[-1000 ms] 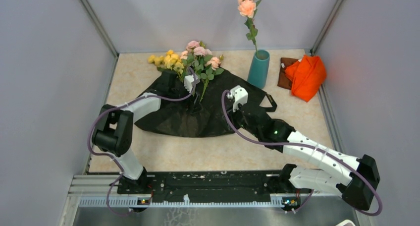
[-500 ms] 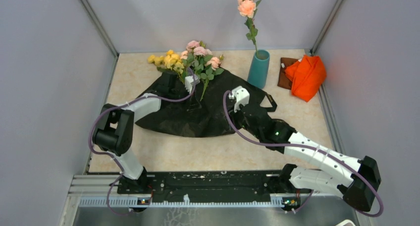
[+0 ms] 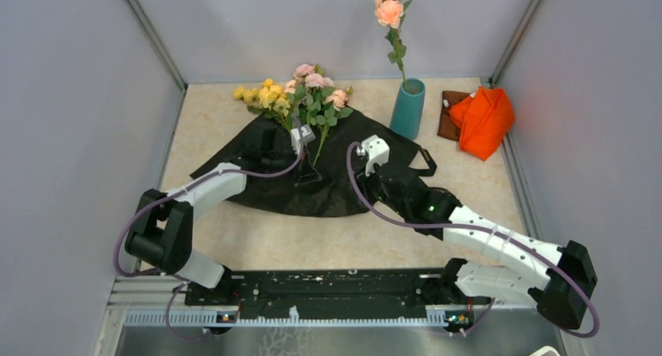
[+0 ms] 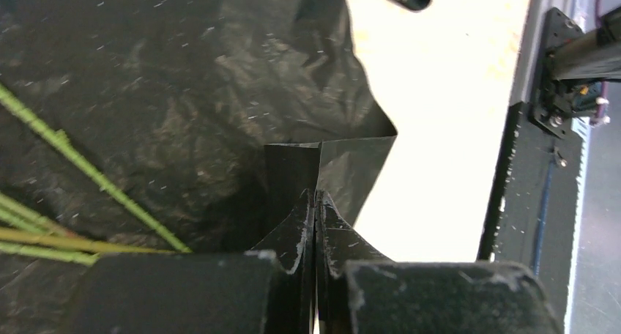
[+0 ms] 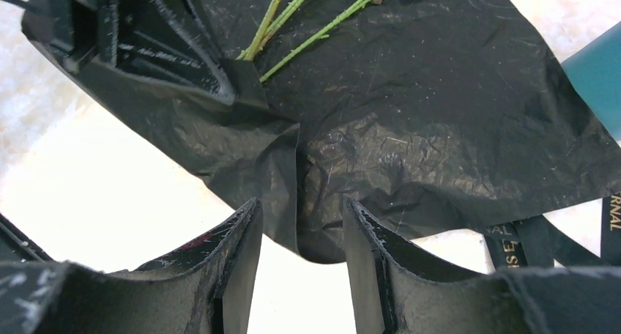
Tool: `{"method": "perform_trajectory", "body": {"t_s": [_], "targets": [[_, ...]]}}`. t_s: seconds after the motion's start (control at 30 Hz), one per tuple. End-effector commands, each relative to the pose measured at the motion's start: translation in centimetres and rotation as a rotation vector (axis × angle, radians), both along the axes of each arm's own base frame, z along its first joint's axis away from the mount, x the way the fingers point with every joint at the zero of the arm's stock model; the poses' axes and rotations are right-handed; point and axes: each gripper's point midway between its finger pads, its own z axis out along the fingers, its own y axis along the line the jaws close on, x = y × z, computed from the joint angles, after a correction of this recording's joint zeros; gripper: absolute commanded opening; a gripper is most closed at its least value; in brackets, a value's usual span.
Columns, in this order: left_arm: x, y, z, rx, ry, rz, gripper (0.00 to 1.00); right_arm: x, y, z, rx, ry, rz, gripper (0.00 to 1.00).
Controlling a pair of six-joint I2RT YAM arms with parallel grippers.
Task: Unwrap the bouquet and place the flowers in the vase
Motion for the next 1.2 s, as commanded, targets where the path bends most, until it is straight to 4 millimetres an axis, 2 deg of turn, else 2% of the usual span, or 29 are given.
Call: {"method": "perform_trajectory", "body": {"t_s": [0.0, 0.13, 0.33, 0.43, 0.57, 0.67, 0.83, 0.93, 1.03, 1.17], "targets": [[-2.7, -1.8, 1.9, -0.033, -0.032, -0.05, 0.02, 1.2, 1.5, 1.7, 0.038, -0.045, 0.012, 0.45], [-5.5, -2.7, 3.5, -0.067, -0.044, -0.083, 0.02, 2.3, 2.5, 1.9, 0.028, -0.055, 0.015, 0.47], [-8.2, -2.1, 5.2, -0.087, -0.038, -0.038, 0.04, 5.7, 3.0, 3.7, 0.078, -0.076, -0.053, 0.47], [-9.4, -1.6, 5.4, -0.072, -0.026, -0.018, 0.07, 7.2, 3.4, 4.3, 0.109, -0.069, -0.061, 0.47], [-9.5, -0.8, 5.2, -0.041, -0.013, 0.041, 0.11, 8.2, 5.4, 3.2, 0.101, -0.042, -0.019, 0.47], [-9.5, -0.4, 5.1, -0.031, 0.0, 0.079, 0.13, 8.3, 7.1, 0.7, 0.097, 0.025, 0.02, 0.47], [-9.4, 0.3, 5.9, -0.035, -0.011, 0.135, 0.17, 6.9, 9.2, -3.1, 0.114, 0.104, 0.065, 0.47], [-9.4, 0.8, 7.6, -0.059, -0.035, 0.17, 0.31, 4.8, 10.7, -4.5, 0.084, 0.122, 0.103, 0.49], [-8.9, 1.6, 9.5, -0.09, -0.067, 0.246, 0.38, 2.4, 11.7, -5.3, 0.059, 0.128, 0.128, 0.5], [-7.2, 3.6, 11.6, -0.135, -0.119, 0.439, 0.59, -1.1, 12.9, -6.0, 0.1, 0.159, 0.175, 0.5]]}}
